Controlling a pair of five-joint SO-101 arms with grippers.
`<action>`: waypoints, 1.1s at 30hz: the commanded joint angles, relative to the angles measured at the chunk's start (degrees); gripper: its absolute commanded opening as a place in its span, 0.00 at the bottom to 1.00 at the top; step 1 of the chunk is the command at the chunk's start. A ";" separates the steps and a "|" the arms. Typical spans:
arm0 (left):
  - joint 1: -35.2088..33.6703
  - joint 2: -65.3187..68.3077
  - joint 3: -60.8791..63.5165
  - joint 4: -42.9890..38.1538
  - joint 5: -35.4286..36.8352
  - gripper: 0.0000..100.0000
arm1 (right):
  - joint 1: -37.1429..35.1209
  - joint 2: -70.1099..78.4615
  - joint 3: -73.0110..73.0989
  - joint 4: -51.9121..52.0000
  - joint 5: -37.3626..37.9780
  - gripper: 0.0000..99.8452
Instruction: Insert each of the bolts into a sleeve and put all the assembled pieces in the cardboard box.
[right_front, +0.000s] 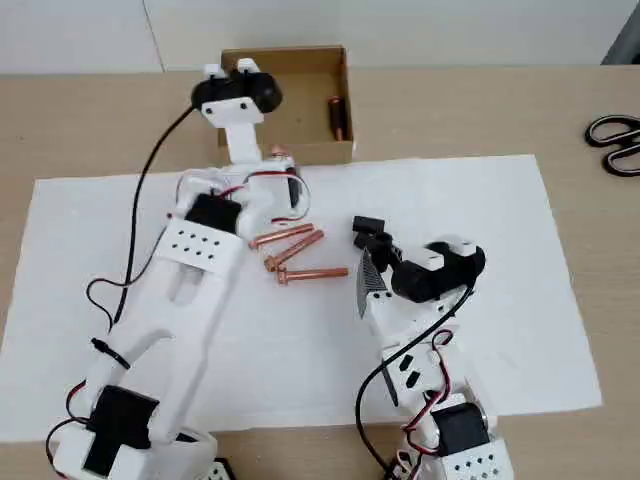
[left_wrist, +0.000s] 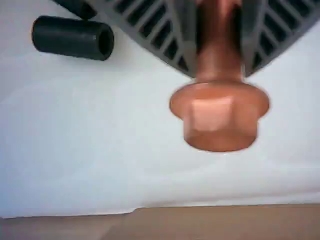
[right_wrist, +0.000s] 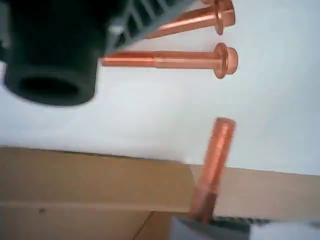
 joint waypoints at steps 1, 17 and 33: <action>2.90 -3.69 2.07 -8.44 0.62 0.01 | -1.80 -1.36 0.35 -1.27 -0.62 0.00; 10.20 -24.18 13.76 -13.80 3.78 0.01 | -2.07 -1.27 0.35 6.73 -3.87 0.00; 13.19 -27.08 24.22 -24.53 3.87 0.01 | -7.34 -1.36 0.35 2.59 -3.60 0.00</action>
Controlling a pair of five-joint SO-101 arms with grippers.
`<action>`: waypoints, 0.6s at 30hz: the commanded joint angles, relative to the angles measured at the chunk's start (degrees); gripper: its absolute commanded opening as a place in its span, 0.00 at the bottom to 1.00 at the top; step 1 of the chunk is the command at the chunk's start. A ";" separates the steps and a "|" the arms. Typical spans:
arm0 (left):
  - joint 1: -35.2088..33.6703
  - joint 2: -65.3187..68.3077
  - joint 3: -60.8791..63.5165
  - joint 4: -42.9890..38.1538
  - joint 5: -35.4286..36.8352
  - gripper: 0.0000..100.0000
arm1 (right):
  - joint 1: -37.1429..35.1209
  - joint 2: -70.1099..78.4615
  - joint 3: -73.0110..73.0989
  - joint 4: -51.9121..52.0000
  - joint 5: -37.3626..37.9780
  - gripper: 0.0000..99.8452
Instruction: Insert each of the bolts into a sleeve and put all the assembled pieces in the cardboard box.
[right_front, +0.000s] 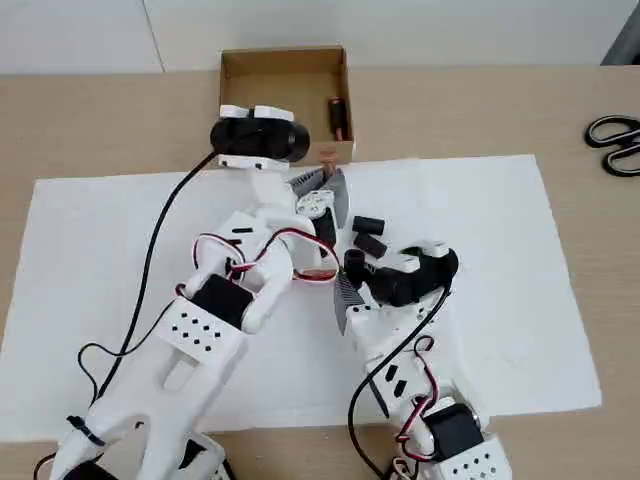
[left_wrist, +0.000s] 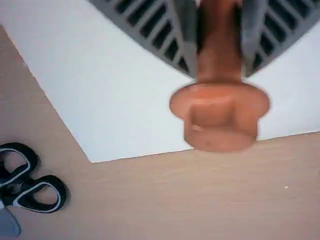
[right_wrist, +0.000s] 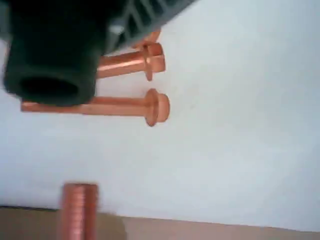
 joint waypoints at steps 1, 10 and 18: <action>1.76 -2.90 -0.40 -1.58 0.44 0.01 | -0.31 -1.36 0.35 -1.89 -0.35 0.00; 4.13 -2.99 -0.48 1.32 0.44 0.01 | -0.13 -1.36 0.35 -1.89 -0.35 0.00; 4.13 -2.99 -0.40 2.90 0.44 0.01 | 0.04 -1.36 0.35 -1.89 -0.35 0.00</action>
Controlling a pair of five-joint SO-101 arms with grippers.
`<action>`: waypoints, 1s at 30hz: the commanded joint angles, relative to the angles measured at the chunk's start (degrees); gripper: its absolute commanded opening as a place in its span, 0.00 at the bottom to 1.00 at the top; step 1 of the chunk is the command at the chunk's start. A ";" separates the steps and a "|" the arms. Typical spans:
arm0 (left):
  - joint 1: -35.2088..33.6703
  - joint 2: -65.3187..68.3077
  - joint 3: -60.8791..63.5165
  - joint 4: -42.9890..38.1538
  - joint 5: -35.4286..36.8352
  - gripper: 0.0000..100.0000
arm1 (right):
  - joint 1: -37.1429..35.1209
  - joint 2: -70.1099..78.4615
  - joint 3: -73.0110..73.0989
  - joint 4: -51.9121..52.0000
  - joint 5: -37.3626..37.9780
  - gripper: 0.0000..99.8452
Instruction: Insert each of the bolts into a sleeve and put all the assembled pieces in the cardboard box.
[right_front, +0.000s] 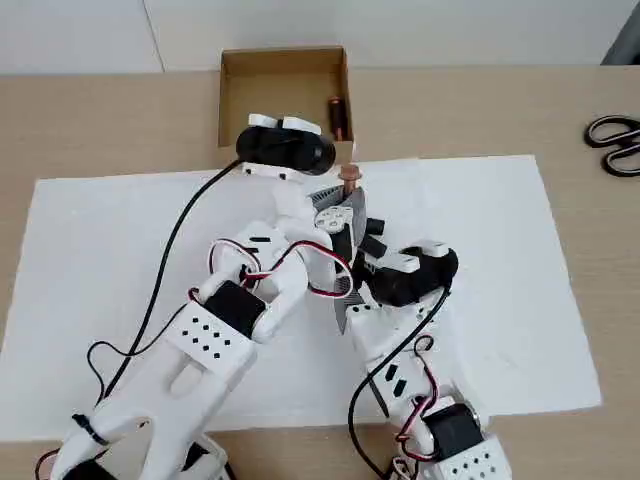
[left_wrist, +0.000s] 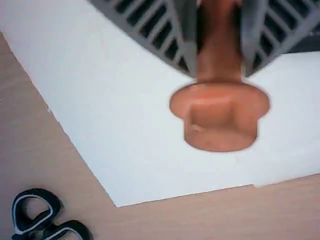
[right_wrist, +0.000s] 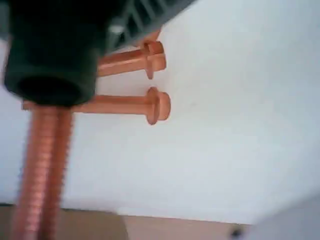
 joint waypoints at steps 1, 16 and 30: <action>0.44 -2.90 -0.40 0.18 0.35 0.01 | 0.13 -1.36 0.35 -1.89 -0.35 0.00; 2.29 -6.95 1.10 2.11 0.35 0.01 | 0.13 -1.36 0.35 -1.71 -0.35 0.00; 2.29 -6.86 2.51 0.88 0.26 0.01 | -0.04 -1.36 0.35 -1.45 -0.35 0.00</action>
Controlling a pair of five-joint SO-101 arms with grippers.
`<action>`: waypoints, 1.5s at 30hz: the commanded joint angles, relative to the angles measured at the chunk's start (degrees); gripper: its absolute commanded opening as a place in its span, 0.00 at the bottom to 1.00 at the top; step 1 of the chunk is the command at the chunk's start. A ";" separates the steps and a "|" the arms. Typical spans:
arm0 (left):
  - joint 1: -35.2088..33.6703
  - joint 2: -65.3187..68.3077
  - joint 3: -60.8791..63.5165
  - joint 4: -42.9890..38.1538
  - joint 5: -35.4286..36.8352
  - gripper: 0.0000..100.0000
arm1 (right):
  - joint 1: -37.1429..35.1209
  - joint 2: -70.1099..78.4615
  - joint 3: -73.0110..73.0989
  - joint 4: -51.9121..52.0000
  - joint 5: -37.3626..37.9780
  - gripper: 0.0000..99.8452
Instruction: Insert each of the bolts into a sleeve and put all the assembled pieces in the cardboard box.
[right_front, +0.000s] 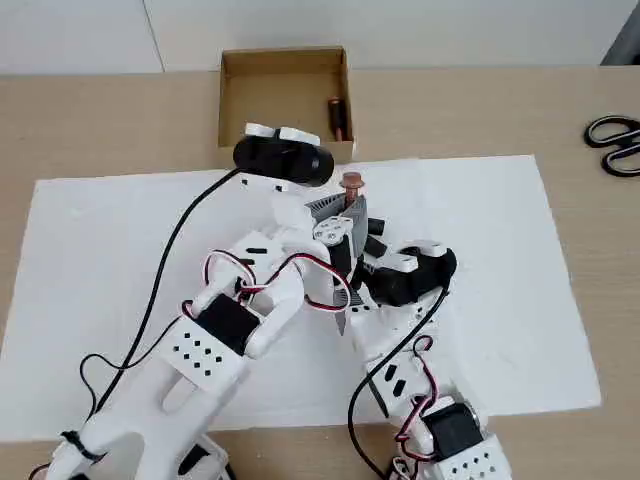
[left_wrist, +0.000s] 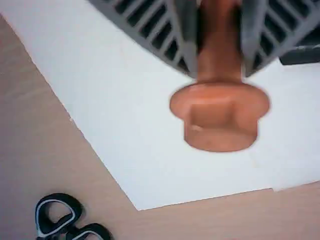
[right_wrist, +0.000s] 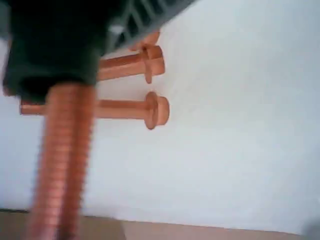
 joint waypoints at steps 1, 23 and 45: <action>0.44 -1.58 0.04 -1.49 0.00 0.01 | 0.04 -1.36 0.35 -1.45 -0.35 0.00; 0.53 -1.49 4.18 -4.75 -2.20 0.01 | -0.13 -1.36 0.35 -1.45 -0.26 0.00; 2.02 -2.02 4.44 2.90 -4.57 0.01 | 0.22 -1.36 0.35 -1.45 -0.26 0.00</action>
